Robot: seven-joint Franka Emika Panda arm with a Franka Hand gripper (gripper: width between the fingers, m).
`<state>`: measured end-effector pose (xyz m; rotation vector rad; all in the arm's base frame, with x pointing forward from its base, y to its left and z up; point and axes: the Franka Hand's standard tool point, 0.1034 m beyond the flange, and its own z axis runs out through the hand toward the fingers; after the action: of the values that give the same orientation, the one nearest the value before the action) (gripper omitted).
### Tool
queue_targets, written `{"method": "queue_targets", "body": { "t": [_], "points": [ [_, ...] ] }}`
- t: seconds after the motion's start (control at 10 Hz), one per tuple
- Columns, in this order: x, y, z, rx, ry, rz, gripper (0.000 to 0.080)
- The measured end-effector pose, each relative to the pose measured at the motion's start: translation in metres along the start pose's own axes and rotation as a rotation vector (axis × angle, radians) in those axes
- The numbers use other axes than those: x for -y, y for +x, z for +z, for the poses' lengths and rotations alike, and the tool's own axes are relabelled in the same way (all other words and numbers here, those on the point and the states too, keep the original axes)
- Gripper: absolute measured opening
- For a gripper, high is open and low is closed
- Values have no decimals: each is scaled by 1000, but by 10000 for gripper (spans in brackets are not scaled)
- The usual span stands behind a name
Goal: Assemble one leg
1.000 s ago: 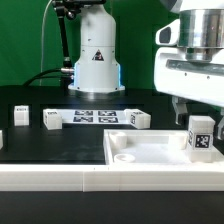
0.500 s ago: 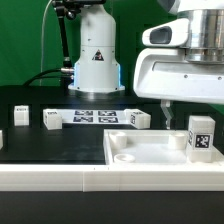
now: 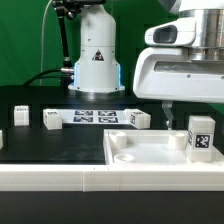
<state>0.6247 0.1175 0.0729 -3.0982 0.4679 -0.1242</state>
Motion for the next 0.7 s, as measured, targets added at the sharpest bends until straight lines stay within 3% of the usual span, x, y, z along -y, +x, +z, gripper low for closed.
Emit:
{"method": "queue_targets", "body": {
  "t": [0.2,0.4,0.7],
  "points": [
    [0,0,0,0,0,21,289],
    [-1,0,0,1,-1,35,289],
    [-11,1,0,-4,-21,299,290]
  ]
}}
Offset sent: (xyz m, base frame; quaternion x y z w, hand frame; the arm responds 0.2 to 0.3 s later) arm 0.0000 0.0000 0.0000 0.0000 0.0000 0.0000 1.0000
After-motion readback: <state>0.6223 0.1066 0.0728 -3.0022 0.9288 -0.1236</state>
